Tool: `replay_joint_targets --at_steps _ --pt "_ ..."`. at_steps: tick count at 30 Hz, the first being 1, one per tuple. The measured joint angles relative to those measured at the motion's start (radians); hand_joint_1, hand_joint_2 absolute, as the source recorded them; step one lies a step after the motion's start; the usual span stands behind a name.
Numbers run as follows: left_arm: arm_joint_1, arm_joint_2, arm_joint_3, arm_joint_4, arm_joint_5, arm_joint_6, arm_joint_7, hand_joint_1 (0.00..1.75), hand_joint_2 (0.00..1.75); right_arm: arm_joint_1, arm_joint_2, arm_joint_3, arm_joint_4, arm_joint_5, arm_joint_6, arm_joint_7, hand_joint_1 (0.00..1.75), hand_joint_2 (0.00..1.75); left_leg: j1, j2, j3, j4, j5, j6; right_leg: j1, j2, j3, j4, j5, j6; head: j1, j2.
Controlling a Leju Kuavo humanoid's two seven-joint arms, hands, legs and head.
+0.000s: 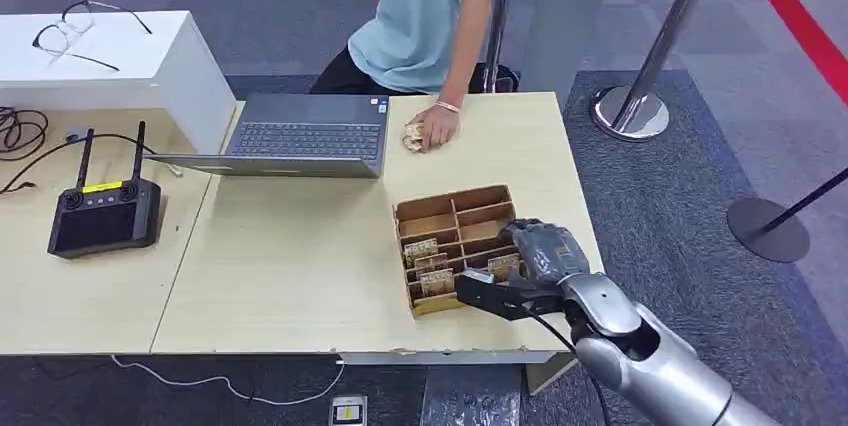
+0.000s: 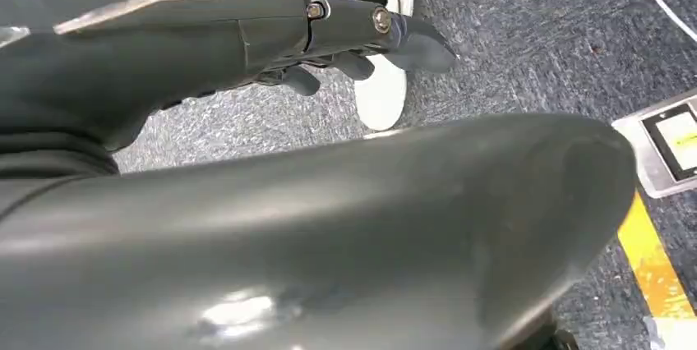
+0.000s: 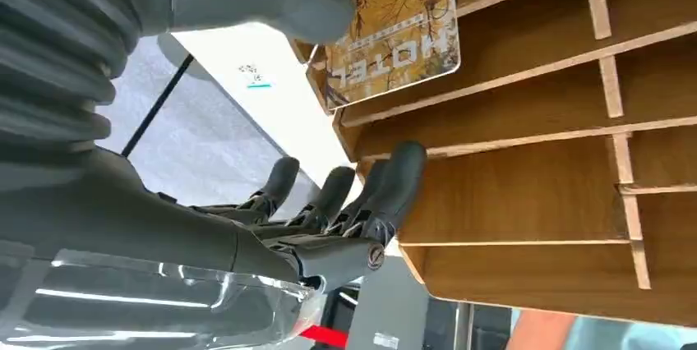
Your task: Pass the card to the sensor for recognition and then transmit it.
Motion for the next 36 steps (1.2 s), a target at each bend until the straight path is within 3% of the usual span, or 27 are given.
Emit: replay_joint_targets --at_steps 20,25,30,36 --pt "0.0 -0.001 0.0 0.0 -0.003 0.002 -0.001 0.0 0.0 0.0 0.012 -0.002 0.021 0.014 -0.043 -0.022 0.73 1.75 0.0 0.0 0.0 0.0 0.0 0.0 0.0 0.0 0.0 0.0 0.0 0.0 0.0 0.0" --pt "0.0 -0.001 0.0 0.0 0.0 0.002 0.002 0.0 0.0 -0.003 0.015 -0.003 -0.012 0.032 -0.043 -0.018 0.68 1.75 0.0 0.0 0.0 0.0 0.0 0.0 0.0 0.0 0.0 0.0 0.0 0.0 0.0 0.0" --pt "0.0 -0.002 0.0 0.0 0.001 0.002 0.007 0.0 0.0 -0.006 0.016 -0.005 -0.054 0.057 -0.049 -0.01 0.79 1.75 0.0 0.0 0.0 0.0 0.0 0.0 0.0 0.0 0.0 0.0 0.0 0.0 0.0 0.0" --pt "0.001 -0.002 0.0 0.0 0.009 0.003 0.013 0.0 0.0 -0.002 0.016 -0.005 -0.096 0.09 -0.053 -0.01 0.68 1.75 0.0 0.0 0.0 0.0 0.0 0.0 0.0 0.0 0.0 0.0 0.0 0.0 0.0 0.0"
